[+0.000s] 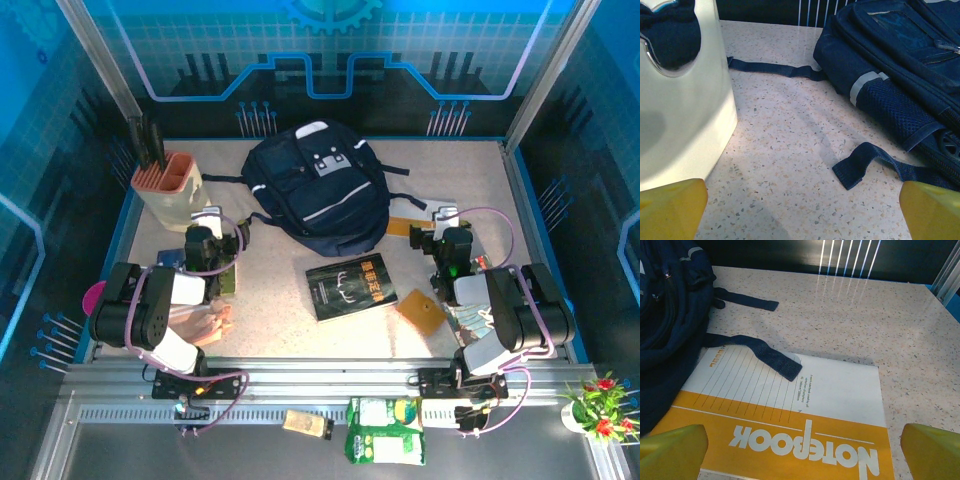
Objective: Pack the student bag
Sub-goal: Rotate the student bag at the top-center of the table.
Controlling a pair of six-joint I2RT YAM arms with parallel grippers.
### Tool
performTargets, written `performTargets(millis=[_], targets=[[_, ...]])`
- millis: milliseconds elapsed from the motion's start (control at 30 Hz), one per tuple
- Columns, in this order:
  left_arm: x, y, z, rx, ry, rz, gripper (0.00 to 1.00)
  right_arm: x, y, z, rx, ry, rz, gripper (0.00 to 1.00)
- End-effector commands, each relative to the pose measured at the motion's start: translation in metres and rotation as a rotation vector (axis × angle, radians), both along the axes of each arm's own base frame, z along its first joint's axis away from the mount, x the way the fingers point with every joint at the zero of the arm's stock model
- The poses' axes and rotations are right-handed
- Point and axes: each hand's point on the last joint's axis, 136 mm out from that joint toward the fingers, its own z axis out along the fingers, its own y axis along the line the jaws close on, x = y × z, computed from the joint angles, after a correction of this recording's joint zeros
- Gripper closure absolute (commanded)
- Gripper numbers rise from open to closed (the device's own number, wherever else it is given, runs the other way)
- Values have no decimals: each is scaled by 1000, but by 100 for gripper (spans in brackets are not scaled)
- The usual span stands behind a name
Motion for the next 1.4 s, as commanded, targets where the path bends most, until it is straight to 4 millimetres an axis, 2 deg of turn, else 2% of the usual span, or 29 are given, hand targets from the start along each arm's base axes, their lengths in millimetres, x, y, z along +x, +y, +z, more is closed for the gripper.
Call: performTargets(millis=[0, 200, 300, 400, 533, 633, 700, 833, 967, 1067, 1233, 1367], targets=[[5, -1, 7, 6, -21, -17, 1, 7, 0, 11, -1, -40, 1, 0], [5, -1, 8, 6, -24, -17, 1, 6, 1, 11, -3, -42, 3, 0], [3, 0, 11, 13, -40, -10, 1, 4, 12, 17, -8, -62, 74, 0], [-3, -3, 25, 35, -62, -9, 1, 0, 21, 34, -36, -39, 109, 0], [-6, -11, 50, 81, -59, -19, 1, 0, 23, 71, -32, -41, 88, 0], [-6, -23, 62, 91, -29, -23, 1, 3, 38, 88, 45, -15, 115, 0], [-6, -27, 69, 0, 14, 10, 1, 6, 51, 94, 151, 35, 127, 0], [-7, -54, 74, -187, 107, -18, 1, 16, 80, 82, 350, 264, 159, 0], [-7, -82, 82, -288, 148, -53, 1, 35, 109, 58, 439, 464, 193, 0], [-5, -98, 84, -348, 201, -53, 1, 48, 129, 41, 445, 564, 202, 4], [1, -134, 71, -452, 286, -119, 1, 64, 153, 10, 461, 663, 194, 13], [5, -153, 52, -473, 364, -135, 1, 59, 174, -16, 452, 740, 198, 20]])
